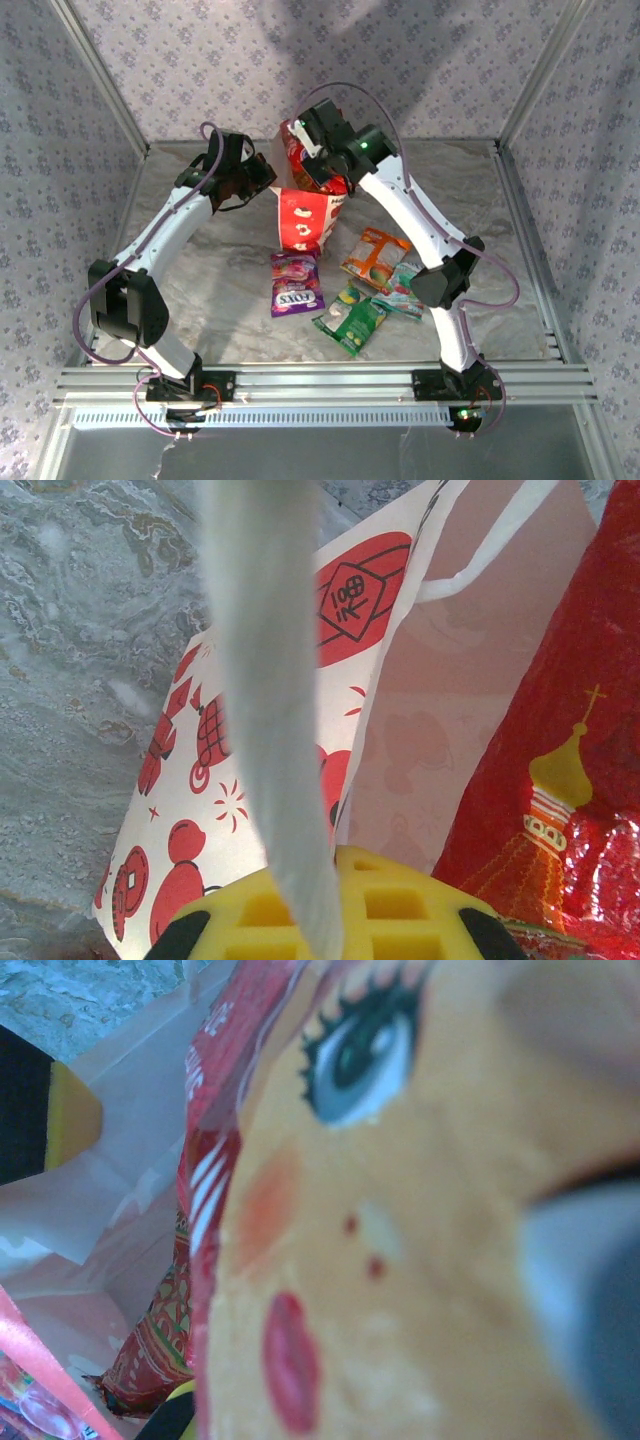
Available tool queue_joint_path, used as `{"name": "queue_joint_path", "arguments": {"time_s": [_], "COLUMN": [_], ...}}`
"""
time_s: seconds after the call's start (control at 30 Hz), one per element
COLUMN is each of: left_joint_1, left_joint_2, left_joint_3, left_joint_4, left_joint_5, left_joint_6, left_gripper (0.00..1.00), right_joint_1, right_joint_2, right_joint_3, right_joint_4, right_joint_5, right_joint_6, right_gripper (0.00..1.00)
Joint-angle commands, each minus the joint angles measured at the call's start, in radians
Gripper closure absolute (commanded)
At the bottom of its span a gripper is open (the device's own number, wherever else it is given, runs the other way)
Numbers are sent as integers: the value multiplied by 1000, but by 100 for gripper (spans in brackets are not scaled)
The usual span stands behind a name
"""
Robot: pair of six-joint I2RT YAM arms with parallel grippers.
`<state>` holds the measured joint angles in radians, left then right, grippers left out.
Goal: Place the snacks into the paper bag
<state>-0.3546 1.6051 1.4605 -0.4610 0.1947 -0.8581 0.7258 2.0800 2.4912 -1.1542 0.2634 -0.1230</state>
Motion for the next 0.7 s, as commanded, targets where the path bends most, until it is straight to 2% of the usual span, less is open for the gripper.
{"name": "queue_joint_path", "arguments": {"time_s": [0.0,0.67], "left_joint_1": [15,14], "left_joint_2": [-22,-3], "left_joint_3": [26,46], "left_joint_4": [-38,-41], "left_joint_5": [-65,-59], "left_joint_6": [-2,-11], "left_gripper": [96,95], "right_joint_1": [-12,-35], "right_joint_2": [-40,48], "right_joint_3": [21,90], "right_joint_4": [-3,-118], "right_joint_5": [-30,-93], "right_joint_6": [7,-33], "right_gripper": [100,100]}}
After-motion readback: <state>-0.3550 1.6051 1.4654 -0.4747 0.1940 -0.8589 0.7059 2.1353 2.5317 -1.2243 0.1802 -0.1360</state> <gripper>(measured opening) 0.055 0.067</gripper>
